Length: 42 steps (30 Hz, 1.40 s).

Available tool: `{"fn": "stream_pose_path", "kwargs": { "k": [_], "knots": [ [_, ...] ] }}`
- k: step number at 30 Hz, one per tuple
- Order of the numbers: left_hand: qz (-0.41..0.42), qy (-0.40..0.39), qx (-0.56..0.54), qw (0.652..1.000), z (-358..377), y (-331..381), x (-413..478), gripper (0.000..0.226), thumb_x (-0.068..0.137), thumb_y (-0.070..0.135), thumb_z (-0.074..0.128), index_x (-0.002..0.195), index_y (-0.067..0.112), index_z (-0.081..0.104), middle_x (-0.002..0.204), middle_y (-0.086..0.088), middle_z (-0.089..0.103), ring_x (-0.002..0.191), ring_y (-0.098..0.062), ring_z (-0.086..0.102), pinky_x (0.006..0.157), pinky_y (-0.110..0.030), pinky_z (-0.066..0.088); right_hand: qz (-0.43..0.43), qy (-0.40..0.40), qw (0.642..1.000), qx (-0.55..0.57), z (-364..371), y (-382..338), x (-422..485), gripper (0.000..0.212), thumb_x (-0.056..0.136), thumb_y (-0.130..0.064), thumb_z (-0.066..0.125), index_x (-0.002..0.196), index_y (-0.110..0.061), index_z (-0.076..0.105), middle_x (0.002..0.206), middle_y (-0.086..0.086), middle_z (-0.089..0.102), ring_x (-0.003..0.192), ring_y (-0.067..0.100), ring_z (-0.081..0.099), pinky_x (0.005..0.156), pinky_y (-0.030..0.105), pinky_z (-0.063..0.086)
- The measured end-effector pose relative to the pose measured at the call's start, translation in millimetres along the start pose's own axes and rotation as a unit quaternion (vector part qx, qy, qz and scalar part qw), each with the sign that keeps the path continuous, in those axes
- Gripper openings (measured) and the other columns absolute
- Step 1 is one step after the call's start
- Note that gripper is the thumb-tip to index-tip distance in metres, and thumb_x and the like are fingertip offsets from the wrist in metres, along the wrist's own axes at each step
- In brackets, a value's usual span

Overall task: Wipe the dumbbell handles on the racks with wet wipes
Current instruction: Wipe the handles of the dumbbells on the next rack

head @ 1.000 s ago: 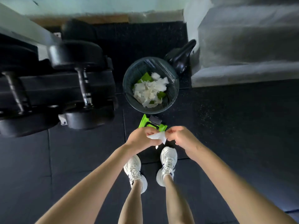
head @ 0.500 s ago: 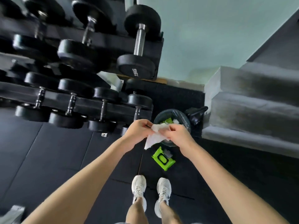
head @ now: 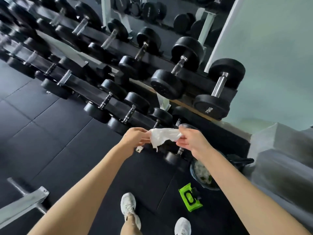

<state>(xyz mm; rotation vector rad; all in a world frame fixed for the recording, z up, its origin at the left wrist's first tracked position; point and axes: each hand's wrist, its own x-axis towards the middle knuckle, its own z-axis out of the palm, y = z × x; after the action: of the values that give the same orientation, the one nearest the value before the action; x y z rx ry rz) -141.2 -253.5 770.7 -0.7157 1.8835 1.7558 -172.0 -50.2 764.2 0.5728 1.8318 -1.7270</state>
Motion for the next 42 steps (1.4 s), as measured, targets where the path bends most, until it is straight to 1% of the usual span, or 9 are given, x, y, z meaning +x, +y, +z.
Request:
{"fn": "stream_pose_path", "kwargs": {
  "k": [3, 11, 18, 26, 30, 33, 35, 38, 42],
  "knots": [
    [0.000, -0.021, -0.046, 0.999, -58.0, 7.6, 12.2, 0.014, 0.086, 0.006, 0.057, 0.073, 0.011, 0.060, 0.081, -0.007, 0.066, 0.080, -0.021, 0.062, 0.090, -0.034, 0.047, 0.015, -0.016, 1.000, 0.018, 55.5, -16.3, 13.6, 0.030, 0.094, -0.032, 0.056, 0.098, -0.002, 0.062, 0.096, 0.014, 0.067, 0.081, 0.028, 0.067, 0.082, 0.040, 0.056],
    [0.008, -0.007, -0.037, 0.999, -173.0, 43.6, 40.8, 0.018, 0.081, -0.003, 0.057, 0.070, 0.010, 0.051, 0.057, 0.002, 0.057, 0.050, -0.009, 0.058, 0.072, -0.032, 0.052, -0.019, 0.011, 1.000, -0.008, 177.1, -60.6, 42.5, 0.011, 0.094, -0.013, 0.057, 0.083, -0.010, 0.060, 0.073, 0.004, 0.060, 0.059, 0.014, 0.053, 0.060, 0.024, 0.048],
    [-0.005, -0.039, 0.019, 0.999, -185.5, 43.6, 81.0, 0.025, 0.075, 0.028, 0.075, 0.095, 0.015, 0.070, 0.088, -0.003, 0.065, 0.079, -0.015, 0.060, 0.077, -0.030, 0.051, -0.009, -0.010, 0.999, -0.035, 207.2, -68.1, 65.5, 0.011, 0.087, -0.016, 0.067, 0.077, -0.012, 0.062, 0.059, -0.004, 0.047, 0.049, 0.006, 0.035, 0.057, 0.023, 0.036],
    [0.053, 0.141, 0.214, 0.965, -195.2, 31.9, 136.4, 0.013, 0.081, 0.030, 0.070, 0.080, 0.017, 0.067, 0.073, 0.007, 0.060, 0.071, -0.012, 0.056, 0.063, -0.028, 0.045, -0.019, -0.021, 0.987, -0.157, 216.8, -72.7, 125.8, 0.009, 0.088, -0.009, 0.064, 0.091, -0.005, 0.071, 0.064, -0.003, 0.053, 0.054, 0.007, 0.041, 0.052, 0.019, 0.035],
    [0.017, 0.174, 0.147, 0.974, -205.7, 25.0, 175.0, 0.019, 0.091, 0.027, 0.058, 0.078, 0.014, 0.064, 0.069, 0.001, 0.063, 0.067, -0.014, 0.059, 0.063, -0.027, 0.045, 0.001, 0.039, 0.984, -0.177, 221.9, -60.4, 173.6, 0.035, 0.085, -0.021, 0.065, 0.093, 0.012, 0.060, 0.071, 0.006, 0.047, 0.067, 0.019, 0.041, 0.062, 0.030, 0.036],
    [-0.021, 0.168, 0.054, 0.984, -210.4, 15.5, 203.6, 0.027, 0.096, 0.021, 0.051, 0.078, 0.007, 0.065, 0.065, -0.001, 0.062, 0.049, -0.001, 0.057, 0.053, -0.013, 0.044, 0.036, 0.041, 0.987, -0.154, 228.4, -47.0, 202.0, 0.019, 0.093, -0.019, 0.054, 0.091, -0.003, 0.062, 0.084, 0.002, 0.059, 0.080, 0.018, 0.055, 0.075, 0.035, 0.049],
    [-0.048, 0.148, 0.025, 0.988, -212.8, 7.1, 224.0, 0.029, 0.096, 0.019, 0.050, 0.074, 0.009, 0.064, 0.071, -0.003, 0.067, 0.059, -0.005, 0.063, 0.066, -0.018, 0.050, 0.047, 0.037, 0.992, -0.113, 234.6, -42.4, 215.0, 0.014, 0.096, -0.015, 0.046, 0.091, -0.016, 0.058, 0.095, 0.002, 0.063, 0.089, 0.018, 0.062, 0.083, 0.035, 0.052],
    [-0.072, 0.107, 0.006, 0.992, -215.7, -2.4, 251.2, 0.025, 0.095, 0.018, 0.047, 0.077, 0.013, 0.064, 0.092, -0.008, 0.072, 0.082, -0.019, 0.069, 0.068, -0.026, 0.051, 0.038, 0.043, 0.995, -0.087, 242.2, -37.1, 231.8, 0.014, 0.097, -0.014, 0.042, 0.092, -0.015, 0.055, 0.099, 0.001, 0.065, 0.091, 0.018, 0.067, 0.080, 0.032, 0.053],
    [-0.063, 0.047, 0.070, 0.994, -214.4, -14.3, 272.8, 0.012, 0.083, 0.025, 0.067, 0.077, 0.017, 0.061, 0.082, -0.004, 0.069, 0.074, -0.017, 0.063, 0.065, -0.026, 0.046, 0.019, 0.098, 0.984, -0.145, 245.8, -19.7, 241.0, 0.013, 0.091, -0.013, 0.048, 0.085, -0.013, 0.060, 0.087, 0.003, 0.065, 0.073, 0.019, 0.066, 0.068, 0.031, 0.051]
  ]
}}
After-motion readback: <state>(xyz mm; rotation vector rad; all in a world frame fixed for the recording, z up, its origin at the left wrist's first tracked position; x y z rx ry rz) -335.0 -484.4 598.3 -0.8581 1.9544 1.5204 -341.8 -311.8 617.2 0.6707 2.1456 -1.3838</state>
